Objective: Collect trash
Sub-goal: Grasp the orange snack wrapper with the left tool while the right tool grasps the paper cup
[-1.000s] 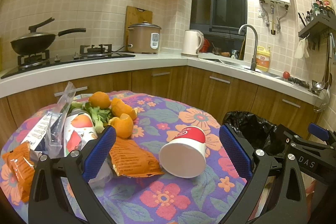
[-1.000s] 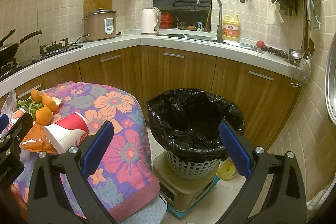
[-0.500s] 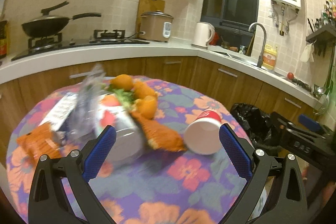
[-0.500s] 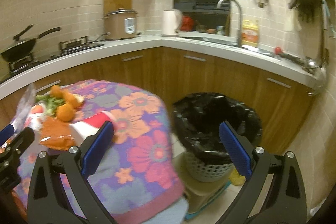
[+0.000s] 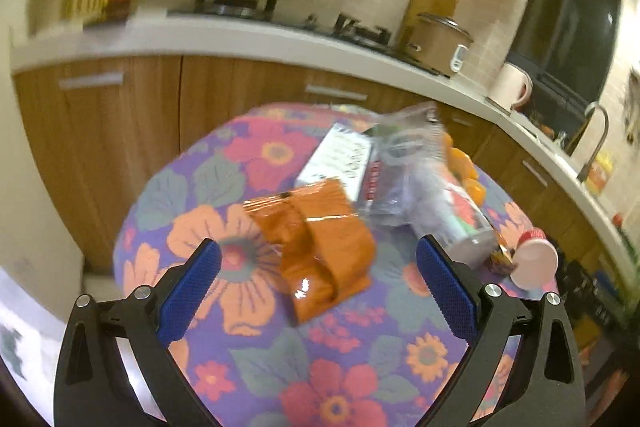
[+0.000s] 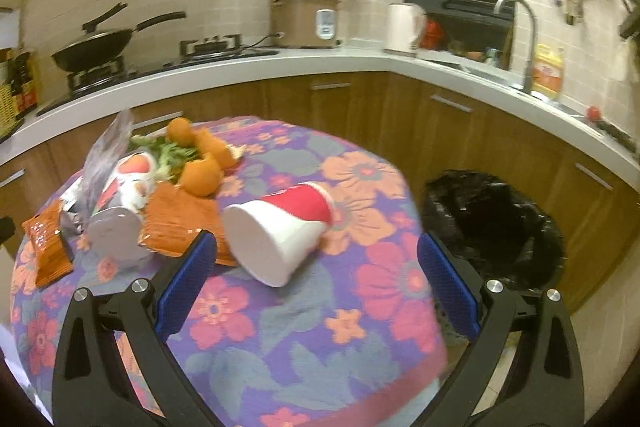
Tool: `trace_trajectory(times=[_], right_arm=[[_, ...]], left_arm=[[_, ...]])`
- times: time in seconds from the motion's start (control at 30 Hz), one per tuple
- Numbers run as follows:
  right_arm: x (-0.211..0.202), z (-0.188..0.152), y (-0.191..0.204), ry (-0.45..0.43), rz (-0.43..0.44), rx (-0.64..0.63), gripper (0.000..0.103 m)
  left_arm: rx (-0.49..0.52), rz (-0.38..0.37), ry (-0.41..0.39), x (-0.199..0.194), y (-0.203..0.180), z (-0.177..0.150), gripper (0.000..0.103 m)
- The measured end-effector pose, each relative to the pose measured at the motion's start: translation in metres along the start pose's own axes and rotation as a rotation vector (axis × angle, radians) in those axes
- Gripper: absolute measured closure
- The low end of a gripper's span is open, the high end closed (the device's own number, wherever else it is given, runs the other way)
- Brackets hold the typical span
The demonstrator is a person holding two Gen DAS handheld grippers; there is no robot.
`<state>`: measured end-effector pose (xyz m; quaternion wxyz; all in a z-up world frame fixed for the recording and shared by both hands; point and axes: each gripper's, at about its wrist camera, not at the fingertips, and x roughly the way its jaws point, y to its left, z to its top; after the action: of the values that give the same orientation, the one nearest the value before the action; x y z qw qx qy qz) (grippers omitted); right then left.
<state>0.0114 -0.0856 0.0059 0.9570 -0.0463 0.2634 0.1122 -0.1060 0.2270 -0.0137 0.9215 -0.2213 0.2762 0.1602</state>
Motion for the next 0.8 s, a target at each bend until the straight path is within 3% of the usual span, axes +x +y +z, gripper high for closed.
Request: trace_trajectory(times=[0.23,0.37,0.4,0.57,0.67,0.8], right_arm=[[0.020,-0.003,0.005,0.039,0.001,-0.021,0.007],[0.025,-0.004,0.002,0.052,0.003,-0.025,0.007],[0.026,-0.004,0.002,0.053,0.004,-0.026,0.007],[0.037,-0.003,0.000,0.077,-0.004,-0.027,0.007],[0.046,-0.001,0.003,0.098,-0.021,-0.033,0.009],[0.052,0.001,0.005,0.114,-0.034,-0.041,0.024]], left_arm=[[-0.082,-0.114,0.156,0.051,0.022,0.010,0.009],[-0.124,-0.135,0.214,0.073,0.023,0.008,0.019],[-0.116,-0.122,0.204,0.074,0.021,0.007,0.020],[-0.094,-0.095,0.212,0.079,0.015,0.006,0.044],[-0.095,-0.092,0.208,0.079,0.016,0.006,0.049],[-0.098,-0.098,0.197,0.076,0.016,0.004,0.053]])
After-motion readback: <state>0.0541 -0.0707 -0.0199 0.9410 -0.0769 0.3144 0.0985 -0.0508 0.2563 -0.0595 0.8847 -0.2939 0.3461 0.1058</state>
